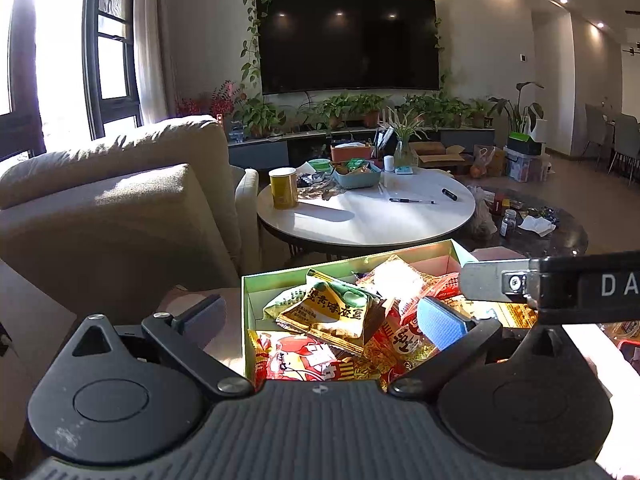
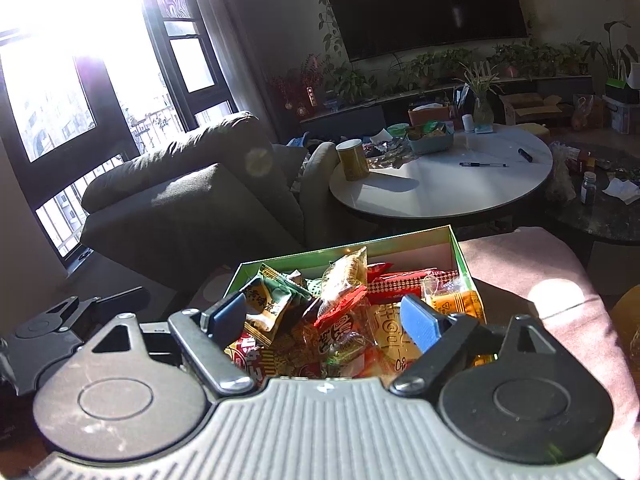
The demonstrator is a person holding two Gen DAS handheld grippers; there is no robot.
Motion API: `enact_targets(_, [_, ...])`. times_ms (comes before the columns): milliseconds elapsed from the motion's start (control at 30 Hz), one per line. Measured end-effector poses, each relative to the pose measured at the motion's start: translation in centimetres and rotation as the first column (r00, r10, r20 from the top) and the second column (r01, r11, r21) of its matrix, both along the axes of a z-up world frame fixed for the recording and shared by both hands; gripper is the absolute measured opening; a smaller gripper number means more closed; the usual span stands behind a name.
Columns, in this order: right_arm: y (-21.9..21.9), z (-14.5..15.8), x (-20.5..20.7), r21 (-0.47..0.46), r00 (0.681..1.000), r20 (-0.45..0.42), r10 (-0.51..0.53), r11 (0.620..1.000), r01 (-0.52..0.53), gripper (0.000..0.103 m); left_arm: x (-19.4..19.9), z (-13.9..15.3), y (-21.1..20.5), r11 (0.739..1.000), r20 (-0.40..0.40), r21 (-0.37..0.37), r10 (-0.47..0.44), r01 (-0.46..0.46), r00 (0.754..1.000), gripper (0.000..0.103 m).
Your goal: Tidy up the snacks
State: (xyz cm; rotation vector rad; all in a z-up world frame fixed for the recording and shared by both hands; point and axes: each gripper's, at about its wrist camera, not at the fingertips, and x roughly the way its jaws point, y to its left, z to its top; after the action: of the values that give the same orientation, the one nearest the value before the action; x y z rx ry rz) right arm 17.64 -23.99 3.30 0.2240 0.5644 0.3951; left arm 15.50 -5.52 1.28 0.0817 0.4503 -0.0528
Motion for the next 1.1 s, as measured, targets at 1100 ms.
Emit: enact_targets(1100, [-0.8,1.1,-12.0,-0.071,0.993,0.114,0.005,0.997,0.003,0.074,-12.2,0.1,1.4,0.992,0.054,-0.019,0.129,-0.128,0.99,0.103])
